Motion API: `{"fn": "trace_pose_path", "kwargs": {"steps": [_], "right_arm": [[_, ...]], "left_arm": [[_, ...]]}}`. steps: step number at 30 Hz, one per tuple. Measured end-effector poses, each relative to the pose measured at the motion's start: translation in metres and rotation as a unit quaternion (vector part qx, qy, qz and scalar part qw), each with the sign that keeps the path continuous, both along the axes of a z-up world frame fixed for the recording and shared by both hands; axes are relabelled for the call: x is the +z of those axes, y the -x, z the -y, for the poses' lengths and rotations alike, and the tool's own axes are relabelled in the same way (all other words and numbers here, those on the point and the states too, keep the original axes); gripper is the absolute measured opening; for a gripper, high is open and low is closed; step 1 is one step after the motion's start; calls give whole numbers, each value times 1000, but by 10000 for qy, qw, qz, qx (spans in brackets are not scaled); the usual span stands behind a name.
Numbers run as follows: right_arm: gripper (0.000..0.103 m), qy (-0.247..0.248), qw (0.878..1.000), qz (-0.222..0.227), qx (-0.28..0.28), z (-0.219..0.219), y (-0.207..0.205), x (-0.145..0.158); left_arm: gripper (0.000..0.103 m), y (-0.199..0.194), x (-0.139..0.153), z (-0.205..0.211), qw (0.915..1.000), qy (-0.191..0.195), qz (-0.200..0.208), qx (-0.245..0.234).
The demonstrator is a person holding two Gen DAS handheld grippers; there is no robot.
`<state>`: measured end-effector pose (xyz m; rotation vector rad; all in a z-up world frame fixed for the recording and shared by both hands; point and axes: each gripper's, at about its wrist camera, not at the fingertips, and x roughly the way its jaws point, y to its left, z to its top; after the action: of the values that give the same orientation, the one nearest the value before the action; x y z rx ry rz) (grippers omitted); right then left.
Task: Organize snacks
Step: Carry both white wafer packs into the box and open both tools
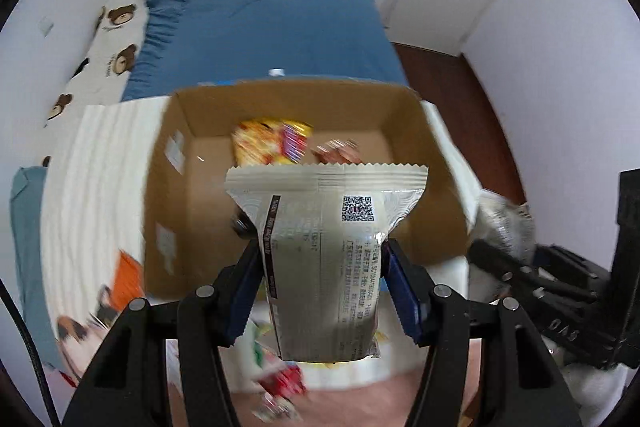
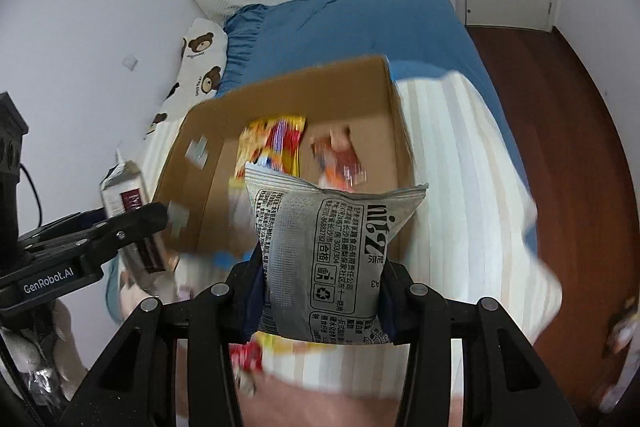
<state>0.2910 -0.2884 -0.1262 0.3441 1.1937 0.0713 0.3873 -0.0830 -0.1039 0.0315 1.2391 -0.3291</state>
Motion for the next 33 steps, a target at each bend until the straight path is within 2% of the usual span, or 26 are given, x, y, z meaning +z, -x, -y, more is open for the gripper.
{"fn": "trace_pose_path", "kwargs": {"steps": [4, 8, 14, 15, 17, 19, 20, 22, 23, 33], "right_arm": [[48, 211, 9994, -285, 17, -3, -72, -23], [48, 457, 9973, -565, 53, -1, -121, -44], [49, 813, 9925, -915, 74, -4, -168, -82], [53, 879, 9917, -937, 34, -3, -172, -86], [78, 992, 9894, -1049, -138, 4, -180, -92], [94, 754, 9905, -1135, -184, 8, -181, -96], [93, 739, 9899, -1190, -205, 8, -183, -98], [95, 810, 9890, -1224, -163, 5, -186, -99], [96, 838, 9885, -1248, -135, 3, -186, -100], [98, 780, 9882, -1313, -71, -7, -170, -100]], "left_arm": [[57, -65, -37, -19, 9984, -446, -267, 212], [57, -112, -82, -38, 9948, -560, -737, 426], [58, -142, -115, -41, 9874, -856, -1210, 560], [58, -147, -121, -42, 9859, -889, -1299, 563], [58, -155, -134, -43, 9824, -950, -1499, 588], [59, -160, -141, -44, 9804, -936, -1615, 632], [62, -163, -144, -46, 9805, -889, -1623, 667], [88, -165, -143, -46, 9818, -798, -1590, 671], [92, -165, -142, -46, 9821, -807, -1554, 688], [94, -140, -129, -41, 9855, -927, -1285, 607]]}}
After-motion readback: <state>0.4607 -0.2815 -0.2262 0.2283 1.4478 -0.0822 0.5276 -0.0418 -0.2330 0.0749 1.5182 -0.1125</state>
